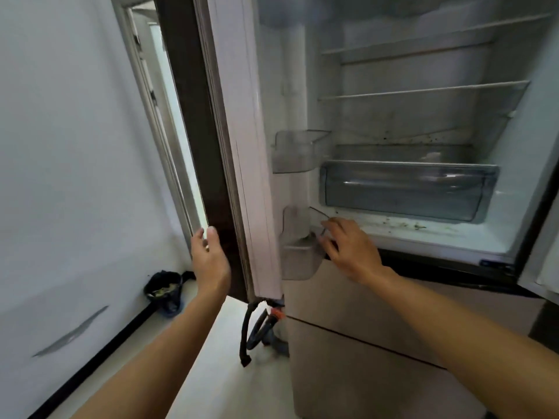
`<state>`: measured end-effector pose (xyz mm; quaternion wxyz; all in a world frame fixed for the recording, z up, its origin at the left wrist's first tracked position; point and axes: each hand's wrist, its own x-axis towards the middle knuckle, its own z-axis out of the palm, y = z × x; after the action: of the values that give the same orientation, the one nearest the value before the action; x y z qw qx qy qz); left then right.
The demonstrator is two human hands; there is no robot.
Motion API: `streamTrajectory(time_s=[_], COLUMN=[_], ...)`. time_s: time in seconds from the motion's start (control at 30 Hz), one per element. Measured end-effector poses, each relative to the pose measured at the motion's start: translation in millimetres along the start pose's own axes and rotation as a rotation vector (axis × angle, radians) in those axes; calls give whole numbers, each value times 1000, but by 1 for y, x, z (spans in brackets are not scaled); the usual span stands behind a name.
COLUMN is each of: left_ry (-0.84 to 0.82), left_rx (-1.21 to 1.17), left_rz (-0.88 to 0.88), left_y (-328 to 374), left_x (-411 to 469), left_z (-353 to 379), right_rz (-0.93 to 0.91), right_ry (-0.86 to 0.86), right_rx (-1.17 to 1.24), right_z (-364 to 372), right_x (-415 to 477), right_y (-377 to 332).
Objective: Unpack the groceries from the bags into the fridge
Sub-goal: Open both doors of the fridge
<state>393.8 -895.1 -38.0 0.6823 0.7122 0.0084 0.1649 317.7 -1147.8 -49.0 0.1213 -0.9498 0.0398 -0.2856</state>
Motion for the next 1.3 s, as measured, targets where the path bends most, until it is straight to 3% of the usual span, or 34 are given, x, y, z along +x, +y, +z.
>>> streamTrajectory(time_s=[0.1, 0.2, 0.4, 0.6, 0.77, 1.07, 1.17, 1.3], left_ry=[-84, -170, -262, -303, -317, -357, -382, -353], left_rx=[121, 234, 347, 317, 307, 401, 489, 685], left_rz=[314, 438, 488, 484, 597, 593, 581, 622], left_y=[14, 11, -2, -13, -27, -23, -14, -7], left_x=[8, 29, 101, 164, 184, 186, 183, 163], left_z=[-7, -11, -31, -34, -35, -47, -59, -86], right_rz=[-27, -64, -127, -130, -154, -83, -54, -106], right_ry=[-58, -45, 34, 105, 178, 49, -24, 3], right_rx=[-61, -112, -138, -266, -295, -362, -405, -464], right_z=[23, 46, 78, 116, 123, 111, 102, 91], right_x=[14, 25, 50, 71, 72, 67, 64, 47], right_y=[-21, -35, -77, -113, -110, -128, -139, -153])
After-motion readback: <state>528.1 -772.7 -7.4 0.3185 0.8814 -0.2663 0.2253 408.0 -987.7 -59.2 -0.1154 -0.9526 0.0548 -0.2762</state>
